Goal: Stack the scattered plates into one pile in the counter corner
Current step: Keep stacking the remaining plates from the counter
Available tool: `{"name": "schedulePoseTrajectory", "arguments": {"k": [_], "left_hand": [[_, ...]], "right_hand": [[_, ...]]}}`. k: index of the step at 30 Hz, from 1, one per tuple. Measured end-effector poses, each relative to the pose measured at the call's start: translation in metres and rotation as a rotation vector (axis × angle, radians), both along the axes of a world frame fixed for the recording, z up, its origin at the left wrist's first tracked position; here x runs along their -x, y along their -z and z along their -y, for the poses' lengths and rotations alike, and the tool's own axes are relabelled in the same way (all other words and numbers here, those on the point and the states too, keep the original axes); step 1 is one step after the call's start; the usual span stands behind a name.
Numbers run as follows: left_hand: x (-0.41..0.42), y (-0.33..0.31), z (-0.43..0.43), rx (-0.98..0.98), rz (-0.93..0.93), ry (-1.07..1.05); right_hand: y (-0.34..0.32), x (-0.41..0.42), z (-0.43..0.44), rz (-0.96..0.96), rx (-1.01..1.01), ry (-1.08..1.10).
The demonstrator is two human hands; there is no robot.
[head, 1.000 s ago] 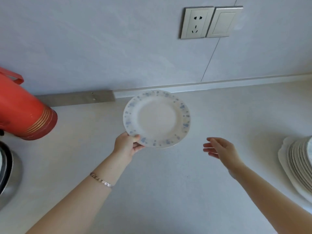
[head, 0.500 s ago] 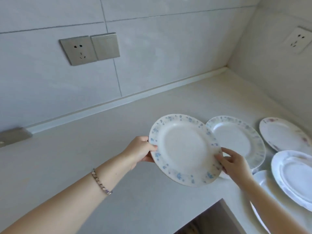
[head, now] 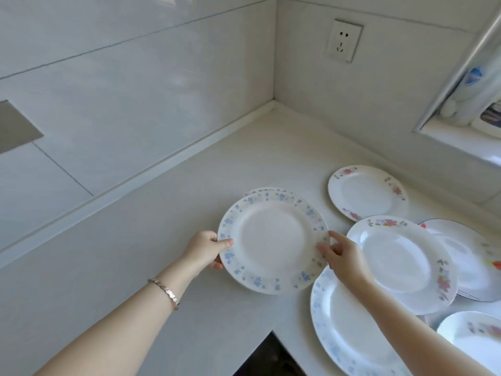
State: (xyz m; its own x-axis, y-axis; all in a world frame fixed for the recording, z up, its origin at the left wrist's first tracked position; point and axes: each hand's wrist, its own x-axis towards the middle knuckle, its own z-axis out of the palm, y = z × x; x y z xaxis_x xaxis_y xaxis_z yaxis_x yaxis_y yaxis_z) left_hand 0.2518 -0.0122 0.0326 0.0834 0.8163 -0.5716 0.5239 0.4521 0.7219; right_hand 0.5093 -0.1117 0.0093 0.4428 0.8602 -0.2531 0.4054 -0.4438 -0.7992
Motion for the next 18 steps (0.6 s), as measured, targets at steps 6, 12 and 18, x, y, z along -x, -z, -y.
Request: {"name": "schedulePoseTrajectory", "arguments": {"k": [6, 12, 18], "left_hand": [[-0.011, 0.016, -0.016, -0.022, -0.186, 0.122], [-0.011, 0.017, -0.029, -0.129, -0.331, 0.227], [-0.021, 0.02, -0.038, -0.222, -0.415, 0.292]], "right_hand": [[0.008, -0.008, -0.007, 0.03, 0.026, -0.007], [0.019, 0.0, -0.013, 0.107, 0.084, 0.015], [0.018, 0.012, -0.023, 0.178, 0.141, 0.103]]}}
